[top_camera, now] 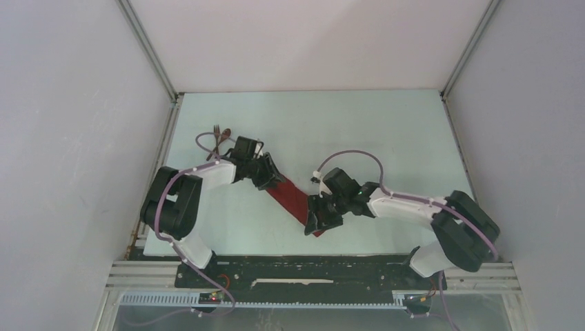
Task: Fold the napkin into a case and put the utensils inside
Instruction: Smooth out the smaller rectangle-folded napkin at the center of the board, then move the smaller rectangle-folded napkin to the center of the board.
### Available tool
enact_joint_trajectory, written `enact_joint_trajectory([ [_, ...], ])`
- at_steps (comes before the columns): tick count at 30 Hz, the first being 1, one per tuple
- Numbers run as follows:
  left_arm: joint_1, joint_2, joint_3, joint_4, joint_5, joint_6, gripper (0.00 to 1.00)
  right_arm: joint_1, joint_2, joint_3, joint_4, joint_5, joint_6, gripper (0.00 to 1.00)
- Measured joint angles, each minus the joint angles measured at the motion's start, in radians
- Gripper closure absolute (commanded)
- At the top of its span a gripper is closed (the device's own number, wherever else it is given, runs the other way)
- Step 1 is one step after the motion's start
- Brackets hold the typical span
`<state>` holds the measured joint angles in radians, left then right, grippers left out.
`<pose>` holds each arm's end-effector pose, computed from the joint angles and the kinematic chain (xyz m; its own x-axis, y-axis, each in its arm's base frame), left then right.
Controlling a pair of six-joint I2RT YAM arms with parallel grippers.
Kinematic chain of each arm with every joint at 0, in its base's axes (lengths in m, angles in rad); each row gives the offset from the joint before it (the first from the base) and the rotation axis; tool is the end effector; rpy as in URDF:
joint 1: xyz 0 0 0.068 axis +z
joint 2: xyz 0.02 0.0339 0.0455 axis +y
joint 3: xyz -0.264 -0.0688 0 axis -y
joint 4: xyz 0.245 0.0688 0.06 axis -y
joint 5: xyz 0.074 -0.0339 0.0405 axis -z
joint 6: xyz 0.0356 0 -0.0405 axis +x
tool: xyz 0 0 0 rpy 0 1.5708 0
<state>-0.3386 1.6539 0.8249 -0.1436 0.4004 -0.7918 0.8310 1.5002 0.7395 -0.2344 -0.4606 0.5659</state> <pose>0.2895 -0.1167 0.1483 -0.9126 -0.3734 -0.1664 -0.1943 0.7544 -0.6270 0.1756 0.2159 0.1626 -0.9195 -0.2950 -0.2596 -0.3930 0.6911 0.6066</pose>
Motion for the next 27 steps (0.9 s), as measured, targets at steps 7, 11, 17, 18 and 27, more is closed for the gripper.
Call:
enact_joint_trajectory([
  [7,-0.036,-0.036,0.159,-0.151,-0.158,0.114,0.20,-0.153,-0.131,0.100,-0.132,0.015,-0.094,0.30],
  [11,-0.039,-0.246,0.095,-0.236,-0.217,0.119,0.21,-0.208,-0.070,0.130,-0.148,0.016,-0.134,0.32],
  [17,-0.043,-0.469,-0.157,-0.172,-0.158,0.010,0.42,-0.227,0.065,0.145,-0.158,-0.017,-0.180,0.45],
  [18,-0.048,-0.454,-0.197,-0.154,-0.145,-0.009,0.45,-0.231,0.088,0.148,-0.157,-0.021,-0.187,0.50],
  [27,-0.059,-0.121,-0.160,0.013,-0.067,-0.105,0.64,-0.215,0.160,0.114,-0.055,-0.046,-0.151,0.63],
])
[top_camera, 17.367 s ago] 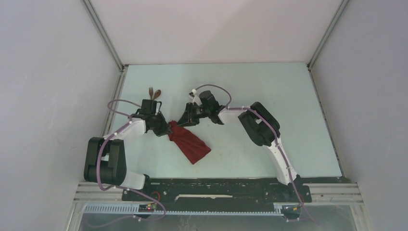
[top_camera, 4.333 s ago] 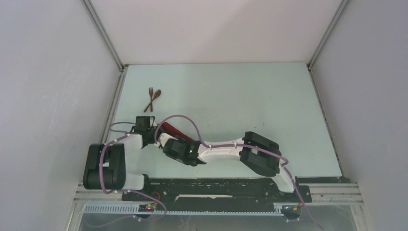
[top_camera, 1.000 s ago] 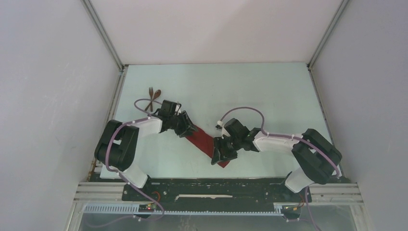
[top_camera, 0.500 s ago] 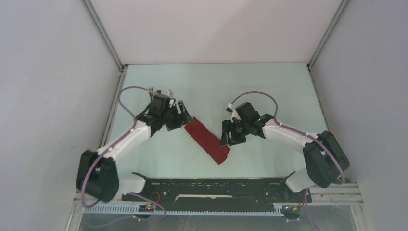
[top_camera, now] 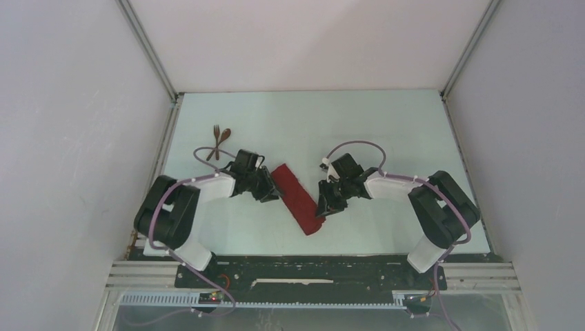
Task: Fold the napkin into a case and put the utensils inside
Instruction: Move the smaller rectangle-folded napkin to the center of the board.
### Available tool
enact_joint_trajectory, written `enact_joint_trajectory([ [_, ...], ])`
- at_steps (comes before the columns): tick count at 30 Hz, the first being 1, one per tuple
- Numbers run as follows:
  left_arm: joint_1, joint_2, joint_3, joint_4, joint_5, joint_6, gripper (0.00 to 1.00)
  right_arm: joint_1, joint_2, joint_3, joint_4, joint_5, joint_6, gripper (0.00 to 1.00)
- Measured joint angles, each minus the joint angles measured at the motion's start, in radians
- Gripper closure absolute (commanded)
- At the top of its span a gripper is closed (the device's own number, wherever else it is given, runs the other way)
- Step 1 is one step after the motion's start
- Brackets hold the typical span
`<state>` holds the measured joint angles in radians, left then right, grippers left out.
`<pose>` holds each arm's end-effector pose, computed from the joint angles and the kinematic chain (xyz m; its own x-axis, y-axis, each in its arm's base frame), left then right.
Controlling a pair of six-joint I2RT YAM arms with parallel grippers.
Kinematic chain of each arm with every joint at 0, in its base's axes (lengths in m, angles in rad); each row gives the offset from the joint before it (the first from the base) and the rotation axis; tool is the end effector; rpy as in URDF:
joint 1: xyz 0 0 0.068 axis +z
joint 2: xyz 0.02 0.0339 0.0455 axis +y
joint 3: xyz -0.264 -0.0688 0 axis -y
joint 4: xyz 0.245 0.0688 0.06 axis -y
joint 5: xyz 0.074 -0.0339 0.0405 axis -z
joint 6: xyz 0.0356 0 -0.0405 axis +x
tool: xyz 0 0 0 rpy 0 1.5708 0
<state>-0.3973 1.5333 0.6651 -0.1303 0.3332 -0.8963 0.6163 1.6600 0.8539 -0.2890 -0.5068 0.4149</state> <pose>0.2468 -0.1162 0.1386 -0.8972 -0.4239 -0.1235 -0.2751 0.7554 -0.5947 0.2386 0.1902 0.1477 -0.9407 -0.2345 -0.2452 -0.3361 0.7425 0.5795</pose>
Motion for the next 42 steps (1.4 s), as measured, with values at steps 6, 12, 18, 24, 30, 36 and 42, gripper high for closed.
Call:
enact_joint_trajectory([
  [6,0.001,0.195,0.195,0.037,0.011,-0.005,0.64,0.025,-0.001,-0.045,0.108,0.018,0.101,0.62],
  [12,0.024,0.367,0.428,0.034,0.012,-0.004,0.64,-0.056,0.067,-0.008,0.182,0.034,0.162,0.62],
  [18,0.053,0.546,0.668,0.037,0.029,-0.021,0.64,-0.137,0.255,0.211,0.200,0.005,0.160,0.62],
  [24,0.071,0.733,0.930,0.038,0.080,-0.045,0.64,-0.181,0.365,0.365,0.209,0.016,0.158,0.60],
  [30,0.098,0.782,1.050,-0.003,0.090,-0.040,0.36,-0.231,0.507,0.614,0.114,0.005,0.121,0.44],
  [36,0.112,0.654,0.967,-0.055,0.101,0.007,0.28,-0.250,0.459,0.674,-0.037,0.023,0.053,0.34],
  [42,0.099,0.380,0.708,0.033,0.183,-0.014,0.46,-0.268,0.288,0.534,0.031,-0.122,0.113,0.41],
])
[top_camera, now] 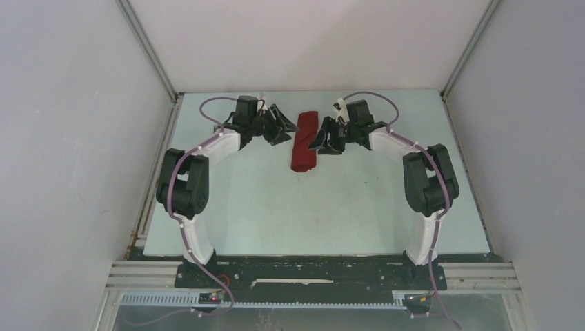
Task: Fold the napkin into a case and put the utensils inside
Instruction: Smooth out the smaller rectangle-folded napkin at the center of the board.
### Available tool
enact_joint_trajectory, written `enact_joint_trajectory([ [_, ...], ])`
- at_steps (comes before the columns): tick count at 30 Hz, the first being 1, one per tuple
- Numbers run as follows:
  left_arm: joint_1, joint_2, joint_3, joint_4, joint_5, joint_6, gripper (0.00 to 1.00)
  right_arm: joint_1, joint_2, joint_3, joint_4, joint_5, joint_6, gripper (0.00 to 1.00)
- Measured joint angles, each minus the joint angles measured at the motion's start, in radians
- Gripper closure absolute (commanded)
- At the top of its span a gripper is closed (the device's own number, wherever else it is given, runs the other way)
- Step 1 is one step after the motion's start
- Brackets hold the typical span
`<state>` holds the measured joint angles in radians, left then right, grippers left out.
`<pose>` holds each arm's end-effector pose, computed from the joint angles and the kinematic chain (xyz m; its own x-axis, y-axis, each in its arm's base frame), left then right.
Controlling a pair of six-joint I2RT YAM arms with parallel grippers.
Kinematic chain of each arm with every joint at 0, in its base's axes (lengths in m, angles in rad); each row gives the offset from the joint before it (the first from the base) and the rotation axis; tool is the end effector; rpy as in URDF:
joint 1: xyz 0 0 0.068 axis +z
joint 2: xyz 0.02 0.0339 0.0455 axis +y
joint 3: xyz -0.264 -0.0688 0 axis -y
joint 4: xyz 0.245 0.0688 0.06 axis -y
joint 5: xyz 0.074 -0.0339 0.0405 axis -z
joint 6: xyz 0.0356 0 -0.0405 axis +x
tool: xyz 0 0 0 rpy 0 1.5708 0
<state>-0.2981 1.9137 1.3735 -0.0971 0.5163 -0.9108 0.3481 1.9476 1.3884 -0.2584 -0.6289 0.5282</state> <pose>0.4098 -0.1443 0.2251 -0.8501 -0.4575 -0.2607 -0.0602 0.5763 -0.8150 0.3942 0.1653 0.2049 -0.9219 0.0990 -0.3745 -0.2193 0.6634 0.7154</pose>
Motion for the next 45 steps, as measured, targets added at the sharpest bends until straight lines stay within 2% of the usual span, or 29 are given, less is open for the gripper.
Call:
enact_joint_trajectory([
  [1,-0.004,-0.016,-0.027,0.034,0.016,-0.008,0.56,-0.002,0.000,-0.003,0.039,-0.027,0.021,0.43],
  [2,-0.008,-0.024,-0.053,0.069,0.032,-0.018,0.62,-0.006,0.006,-0.013,0.090,-0.054,0.049,0.46],
  [5,-0.015,-0.010,-0.136,0.200,0.086,-0.069,0.73,-0.017,0.044,-0.048,0.261,-0.120,0.152,0.60],
  [7,-0.019,0.022,-0.177,0.278,0.119,-0.113,0.76,-0.023,0.108,-0.081,0.424,-0.162,0.253,0.63],
  [10,-0.021,0.094,-0.214,0.365,0.146,-0.154,0.77,-0.033,0.191,-0.133,0.573,-0.192,0.353,0.62],
  [14,-0.021,0.144,-0.270,0.362,0.142,-0.158,0.78,-0.035,0.288,-0.214,0.718,-0.224,0.474,0.60],
  [16,-0.021,0.155,-0.279,0.324,0.134,-0.143,0.76,-0.034,0.280,-0.238,0.768,-0.225,0.495,0.58],
  [18,-0.021,0.150,-0.277,0.298,0.132,-0.116,0.69,-0.031,0.269,-0.259,0.774,-0.220,0.500,0.55],
  [21,-0.026,0.116,-0.275,0.247,0.118,-0.065,0.56,-0.031,0.223,-0.269,0.722,-0.209,0.468,0.54],
  [23,-0.027,0.084,-0.274,0.210,0.116,-0.035,0.53,-0.032,0.192,-0.260,0.665,-0.203,0.433,0.52],
  [30,-0.041,0.000,-0.283,0.167,0.095,0.000,0.55,-0.024,0.156,-0.217,0.571,-0.192,0.342,0.54],
  [33,-0.054,0.000,-0.334,0.194,0.090,-0.005,0.61,-0.010,0.180,-0.217,0.571,-0.193,0.338,0.55],
  [35,-0.059,0.007,-0.369,0.193,0.089,-0.007,0.60,-0.002,0.207,-0.217,0.569,-0.193,0.337,0.55],
  [37,-0.061,0.023,-0.386,0.191,0.088,-0.008,0.54,0.000,0.219,-0.217,0.571,-0.202,0.337,0.52],
  [40,-0.061,0.011,-0.390,0.165,0.069,0.003,0.38,-0.002,0.202,-0.217,0.544,-0.198,0.311,0.44],
  [43,-0.059,-0.077,-0.381,0.066,0.004,0.052,0.26,-0.003,0.134,-0.217,0.420,-0.171,0.242,0.37],
  [45,-0.050,-0.183,-0.369,-0.029,-0.064,0.097,0.20,0.000,0.057,-0.217,0.310,-0.135,0.179,0.29],
])
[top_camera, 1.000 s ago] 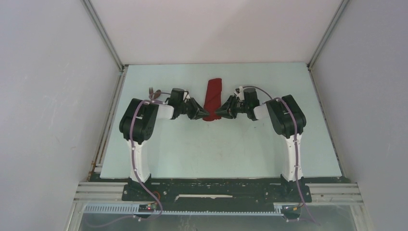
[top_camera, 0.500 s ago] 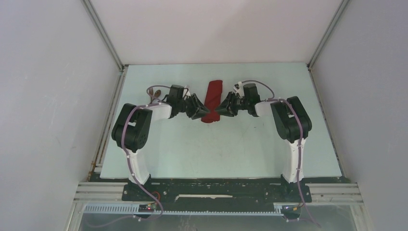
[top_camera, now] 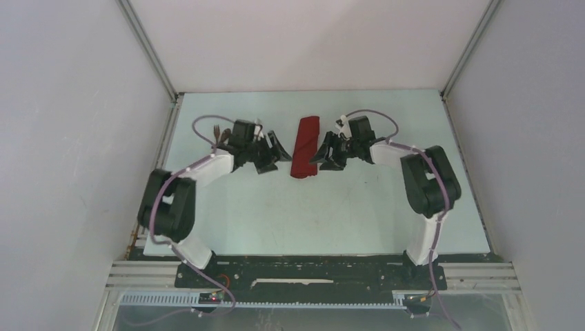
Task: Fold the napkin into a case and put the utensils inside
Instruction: Smooth out the smaller rectangle-folded napkin at the center of the board, then pick up the fork from the corner of the board.
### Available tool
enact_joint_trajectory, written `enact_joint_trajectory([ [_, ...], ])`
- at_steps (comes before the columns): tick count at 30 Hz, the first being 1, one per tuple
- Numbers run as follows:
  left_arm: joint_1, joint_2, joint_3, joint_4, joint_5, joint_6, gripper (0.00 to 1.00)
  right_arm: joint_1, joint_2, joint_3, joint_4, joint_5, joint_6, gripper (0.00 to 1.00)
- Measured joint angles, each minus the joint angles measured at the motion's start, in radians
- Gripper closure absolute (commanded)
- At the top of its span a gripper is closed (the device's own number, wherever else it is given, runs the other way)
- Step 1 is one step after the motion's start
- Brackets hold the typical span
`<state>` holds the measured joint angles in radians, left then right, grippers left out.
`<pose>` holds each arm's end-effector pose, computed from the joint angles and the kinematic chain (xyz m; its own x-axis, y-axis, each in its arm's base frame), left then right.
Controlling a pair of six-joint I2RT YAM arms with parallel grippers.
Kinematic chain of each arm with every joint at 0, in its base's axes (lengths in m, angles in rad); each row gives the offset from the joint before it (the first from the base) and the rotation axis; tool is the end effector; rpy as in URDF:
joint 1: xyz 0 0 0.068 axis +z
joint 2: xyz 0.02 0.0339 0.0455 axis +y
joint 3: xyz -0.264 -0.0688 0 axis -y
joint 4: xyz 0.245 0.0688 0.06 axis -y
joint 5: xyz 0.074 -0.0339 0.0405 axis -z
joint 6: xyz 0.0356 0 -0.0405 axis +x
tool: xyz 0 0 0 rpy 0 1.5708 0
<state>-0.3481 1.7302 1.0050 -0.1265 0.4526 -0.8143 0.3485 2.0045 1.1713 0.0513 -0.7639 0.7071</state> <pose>0.3283 -0.1357 0.1768 -0.9055 -0.3672 -0.2128 -0.1179 0.6995 -0.7049 0.3778 0.1635 0.1418 -0.9634 0.1491 -0.2228 -0.1080 0.5449 0.8315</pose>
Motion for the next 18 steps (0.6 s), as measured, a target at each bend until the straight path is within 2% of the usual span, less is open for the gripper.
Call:
enact_joint_trajectory([
  [3,0.030,-0.143,0.067,-0.146,-0.117,0.099,0.11,0.029,-0.146,0.001,-0.188,0.108,-0.119,0.27],
  [7,0.124,-0.200,0.244,-0.352,-0.293,0.250,0.10,0.135,-0.312,-0.017,-0.319,0.208,-0.219,0.28],
  [12,0.314,-0.092,0.389,-0.539,-0.440,0.412,0.16,0.259,-0.463,-0.119,-0.381,0.228,-0.280,0.28],
  [15,0.408,0.035,0.450,-0.615,-0.475,0.486,0.29,0.248,-0.516,-0.183,-0.409,0.222,-0.297,0.28],
  [18,0.458,0.147,0.481,-0.673,-0.481,0.546,0.30,0.207,-0.549,-0.227,-0.416,0.215,-0.302,0.28],
])
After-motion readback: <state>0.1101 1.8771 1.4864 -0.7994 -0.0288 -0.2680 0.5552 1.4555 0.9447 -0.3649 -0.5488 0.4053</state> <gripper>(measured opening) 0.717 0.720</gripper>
